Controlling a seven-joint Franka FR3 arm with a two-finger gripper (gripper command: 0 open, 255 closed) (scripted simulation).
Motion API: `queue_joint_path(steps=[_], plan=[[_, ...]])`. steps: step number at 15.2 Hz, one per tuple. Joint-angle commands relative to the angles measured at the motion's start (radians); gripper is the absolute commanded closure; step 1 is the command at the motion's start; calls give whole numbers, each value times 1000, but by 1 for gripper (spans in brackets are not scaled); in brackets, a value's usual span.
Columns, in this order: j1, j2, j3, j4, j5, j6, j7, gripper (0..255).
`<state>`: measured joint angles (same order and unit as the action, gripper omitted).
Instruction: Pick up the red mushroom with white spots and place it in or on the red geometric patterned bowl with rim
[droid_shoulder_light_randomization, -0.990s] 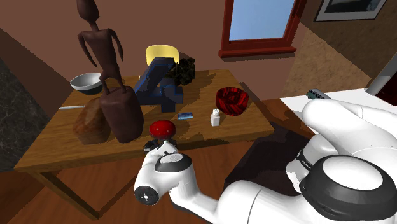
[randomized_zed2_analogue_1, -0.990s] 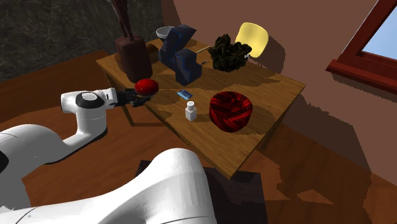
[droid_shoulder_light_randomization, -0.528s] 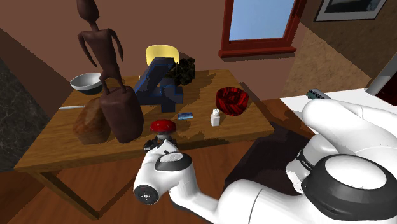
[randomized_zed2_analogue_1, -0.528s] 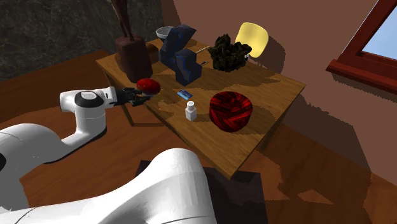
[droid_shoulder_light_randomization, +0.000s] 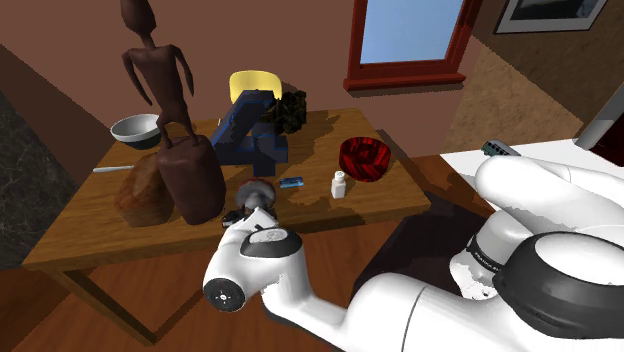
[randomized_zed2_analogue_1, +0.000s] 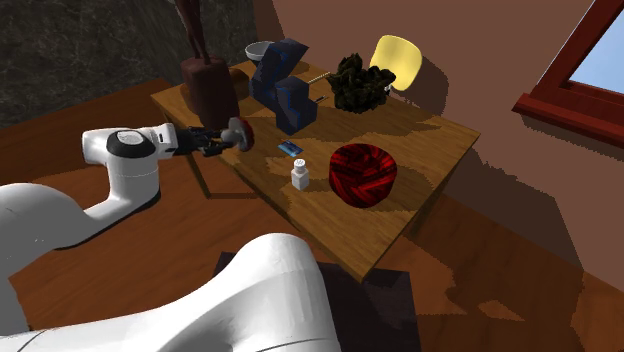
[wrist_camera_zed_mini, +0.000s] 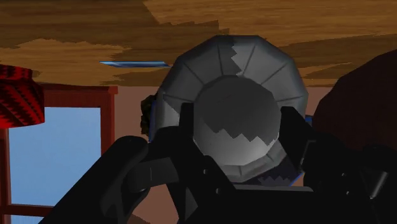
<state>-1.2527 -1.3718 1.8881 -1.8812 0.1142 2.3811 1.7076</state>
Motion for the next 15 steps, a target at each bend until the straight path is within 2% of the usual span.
queue_joint_path(steps=[1, 15], plan=[[6, 13, -14, -7, -5, -4, -12, 255], [49, 98, -115, -32, -44, -45, -95, 255]])
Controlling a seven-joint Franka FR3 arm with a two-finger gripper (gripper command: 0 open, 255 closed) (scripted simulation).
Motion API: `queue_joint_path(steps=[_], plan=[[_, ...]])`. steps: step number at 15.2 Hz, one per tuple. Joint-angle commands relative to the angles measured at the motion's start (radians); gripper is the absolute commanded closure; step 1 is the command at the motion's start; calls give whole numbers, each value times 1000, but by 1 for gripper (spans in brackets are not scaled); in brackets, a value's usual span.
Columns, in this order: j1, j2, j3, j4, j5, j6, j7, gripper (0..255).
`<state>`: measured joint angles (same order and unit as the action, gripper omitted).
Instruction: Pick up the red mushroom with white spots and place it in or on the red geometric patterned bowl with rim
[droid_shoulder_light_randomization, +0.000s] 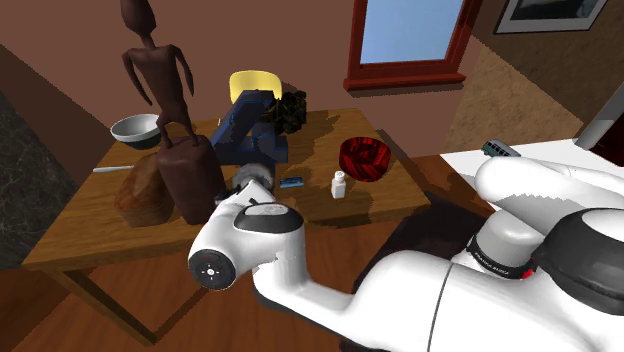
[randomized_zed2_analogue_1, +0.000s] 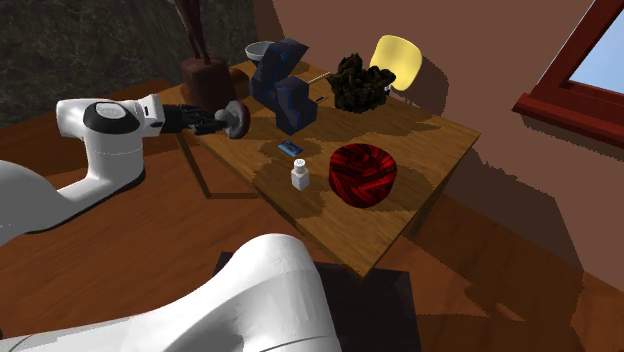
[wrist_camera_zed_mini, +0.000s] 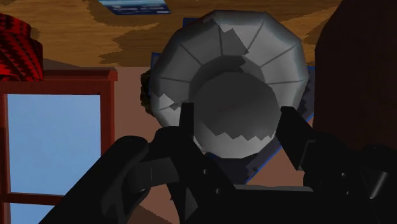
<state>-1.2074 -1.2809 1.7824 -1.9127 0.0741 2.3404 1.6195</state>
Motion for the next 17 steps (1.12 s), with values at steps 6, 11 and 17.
queue_joint_path(steps=[6, 11, 17], plan=[[19, 40, -53, 0, -21, -28, -42, 255], [80, 61, -87, -146, -27, 58, -58, 255], [166, 83, -131, -406, -31, 236, -77, 255]])
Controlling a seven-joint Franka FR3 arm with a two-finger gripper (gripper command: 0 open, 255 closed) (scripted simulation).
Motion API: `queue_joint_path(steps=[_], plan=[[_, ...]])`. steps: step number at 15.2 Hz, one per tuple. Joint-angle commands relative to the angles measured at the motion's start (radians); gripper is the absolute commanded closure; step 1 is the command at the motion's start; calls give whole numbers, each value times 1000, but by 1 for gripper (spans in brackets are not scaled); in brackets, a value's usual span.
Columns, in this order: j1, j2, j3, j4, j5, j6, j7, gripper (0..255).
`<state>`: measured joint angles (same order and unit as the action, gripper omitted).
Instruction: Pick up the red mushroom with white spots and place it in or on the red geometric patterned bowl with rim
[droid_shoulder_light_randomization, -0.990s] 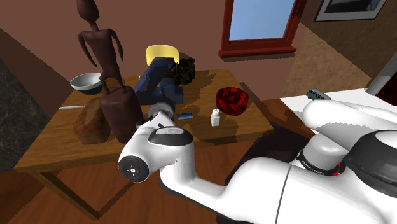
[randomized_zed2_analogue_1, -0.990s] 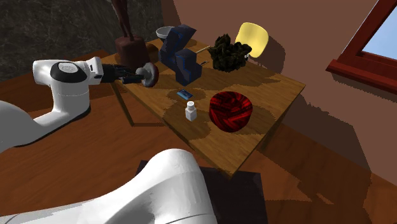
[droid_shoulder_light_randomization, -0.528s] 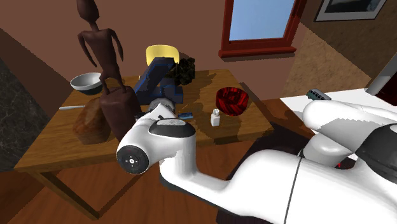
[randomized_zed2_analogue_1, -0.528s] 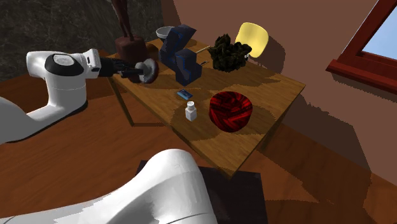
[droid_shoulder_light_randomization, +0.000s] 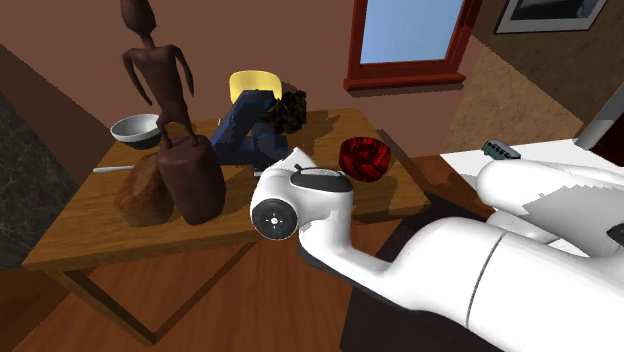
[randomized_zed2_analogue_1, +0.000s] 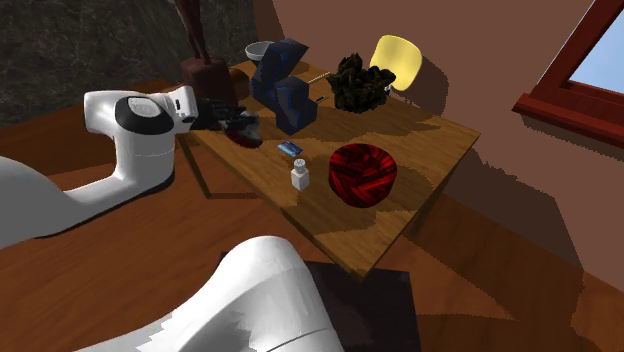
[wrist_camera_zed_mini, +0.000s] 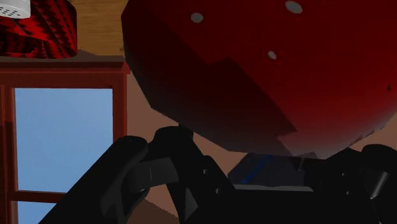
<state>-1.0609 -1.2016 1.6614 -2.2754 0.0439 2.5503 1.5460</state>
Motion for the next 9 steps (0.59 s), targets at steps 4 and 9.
queue_joint_path(steps=[4, 9], plan=[[55, 15, -37, -197, -3, 146, -19, 255], [68, 28, -65, -370, -8, 306, -42, 255]])
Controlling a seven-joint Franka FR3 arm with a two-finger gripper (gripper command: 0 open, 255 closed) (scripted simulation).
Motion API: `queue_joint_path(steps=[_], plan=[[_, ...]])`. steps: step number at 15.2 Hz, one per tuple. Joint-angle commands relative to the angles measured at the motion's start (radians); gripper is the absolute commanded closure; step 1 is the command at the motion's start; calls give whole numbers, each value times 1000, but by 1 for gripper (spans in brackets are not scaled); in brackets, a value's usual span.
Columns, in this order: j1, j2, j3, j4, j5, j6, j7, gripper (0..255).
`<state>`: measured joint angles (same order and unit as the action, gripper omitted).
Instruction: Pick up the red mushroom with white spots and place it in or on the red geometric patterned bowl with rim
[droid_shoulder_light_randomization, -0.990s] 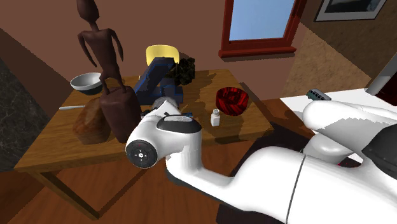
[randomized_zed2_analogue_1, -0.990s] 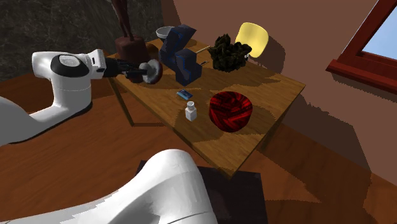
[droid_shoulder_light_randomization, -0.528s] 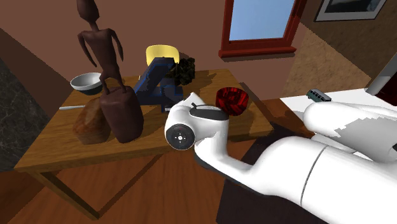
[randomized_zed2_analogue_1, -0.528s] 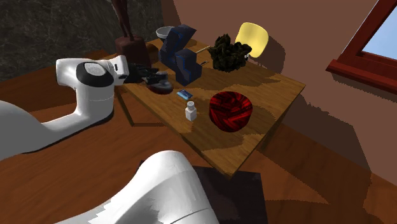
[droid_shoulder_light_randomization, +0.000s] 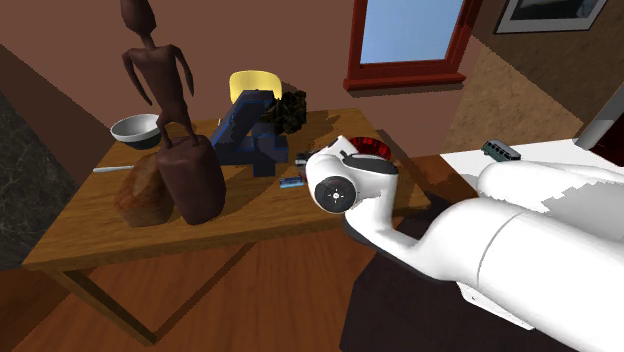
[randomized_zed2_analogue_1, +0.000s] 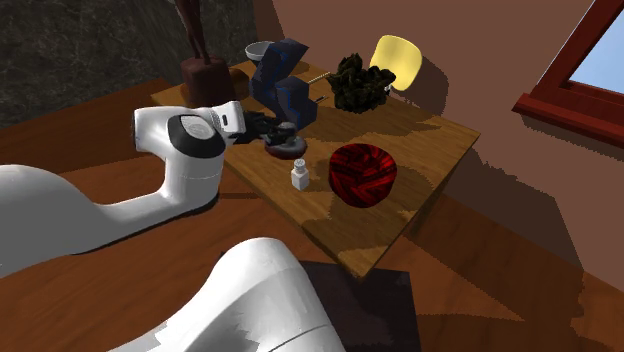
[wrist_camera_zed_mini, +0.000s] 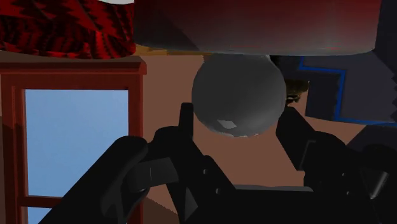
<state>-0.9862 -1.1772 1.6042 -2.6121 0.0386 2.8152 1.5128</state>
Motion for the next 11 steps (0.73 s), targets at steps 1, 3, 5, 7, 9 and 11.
queue_joint_path(steps=[1, 3, 5, 7, 9, 11], plan=[[-9, 7, -12, -66, -4, 75, -14, 255], [-19, 12, -21, -127, -8, 146, -24, 255], [-39, 19, -28, -184, -12, 221, -36, 255], [-69, 25, -33, -236, -18, 300, -48, 255], [-110, 32, -36, -283, -27, 385, -61, 255], [-166, 40, -36, -324, -37, 477, -75, 255]])
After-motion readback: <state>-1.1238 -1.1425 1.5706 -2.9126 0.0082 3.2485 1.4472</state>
